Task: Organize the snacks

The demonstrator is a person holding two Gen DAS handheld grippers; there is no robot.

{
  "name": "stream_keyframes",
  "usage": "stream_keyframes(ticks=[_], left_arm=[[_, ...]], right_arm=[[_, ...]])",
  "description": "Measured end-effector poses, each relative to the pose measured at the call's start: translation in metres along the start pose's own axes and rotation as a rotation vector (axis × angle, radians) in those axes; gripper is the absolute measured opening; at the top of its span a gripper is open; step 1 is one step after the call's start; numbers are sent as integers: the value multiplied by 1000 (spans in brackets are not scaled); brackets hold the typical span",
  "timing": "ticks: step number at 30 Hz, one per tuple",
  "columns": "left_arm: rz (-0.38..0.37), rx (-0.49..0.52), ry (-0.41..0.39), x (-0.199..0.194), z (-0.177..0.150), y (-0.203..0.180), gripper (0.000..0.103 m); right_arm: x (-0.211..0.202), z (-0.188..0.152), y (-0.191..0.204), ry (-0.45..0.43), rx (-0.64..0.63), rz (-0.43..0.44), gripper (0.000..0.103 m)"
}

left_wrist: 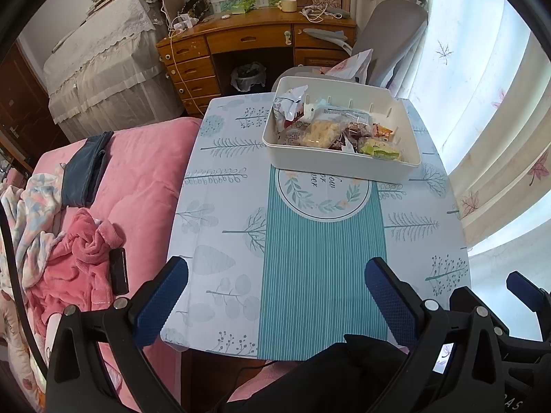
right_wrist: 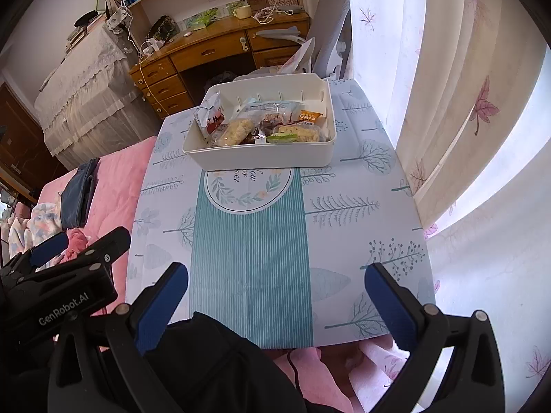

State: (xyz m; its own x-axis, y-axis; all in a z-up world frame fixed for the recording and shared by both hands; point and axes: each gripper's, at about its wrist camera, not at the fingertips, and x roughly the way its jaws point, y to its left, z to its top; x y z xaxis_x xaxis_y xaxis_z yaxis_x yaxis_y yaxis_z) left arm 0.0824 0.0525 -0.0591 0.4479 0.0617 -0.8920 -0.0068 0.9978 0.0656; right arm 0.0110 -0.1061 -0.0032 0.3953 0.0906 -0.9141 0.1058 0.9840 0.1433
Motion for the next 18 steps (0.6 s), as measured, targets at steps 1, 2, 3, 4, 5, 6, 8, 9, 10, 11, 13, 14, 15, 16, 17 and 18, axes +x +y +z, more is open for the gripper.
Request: stream_keyframes(ticks=[1,2,3,4,5,6,8,9,10,11,13,14,15,16,17,18], left_arm=[[0,-1,-1,0,0,0,102],[2,-1,-1,0,0,0,102],[3,-2,-1,0,-1,-1,102],[3,-2,-1,0,-1,-1,102],[4,-2,-1,0,-1,-2,102],[4,-2,-1,0,-1,-2,102],[5,-2,-1,-1,-1,-2,102],[5,-3,-1,-1,-2,-2,102],[5,-3,-1,-1,-2,-2,102],[6,-3,-1,-1,-2,-2,102],[7,-4,-1,-1,-2,-3,102],[7,-4,0,-1,-2,-3,102],[9,-5,0,-2,-3,-4,102],[11,-6,1,-2,-4,-5,102],[13,-8,1,-3,-5,-6,102],[15,-10,1,-4,-5,-7,102]], right_arm=[[0,0,0,1,-1,1,103],[0,0,0,1,0,1,103],[0,0,0,1,0,1,103],[0,0,0,1,0,2,103],[0,0,0,1,0,1,103],[0,0,0,1,1,0,103],[0,0,0,5,-1,3,103],[0,0,0,5,-1,3,103],[-1,0,0,4,0,2,103],[-1,0,0,5,-1,3,103],[-1,0,-1,5,-1,4,103],[-1,0,-1,6,0,4,103],[0,0,-2,7,-1,5,103],[0,-1,-3,10,-2,8,103],[1,-2,-5,12,-3,11,103],[1,-2,-7,14,-4,13,103]])
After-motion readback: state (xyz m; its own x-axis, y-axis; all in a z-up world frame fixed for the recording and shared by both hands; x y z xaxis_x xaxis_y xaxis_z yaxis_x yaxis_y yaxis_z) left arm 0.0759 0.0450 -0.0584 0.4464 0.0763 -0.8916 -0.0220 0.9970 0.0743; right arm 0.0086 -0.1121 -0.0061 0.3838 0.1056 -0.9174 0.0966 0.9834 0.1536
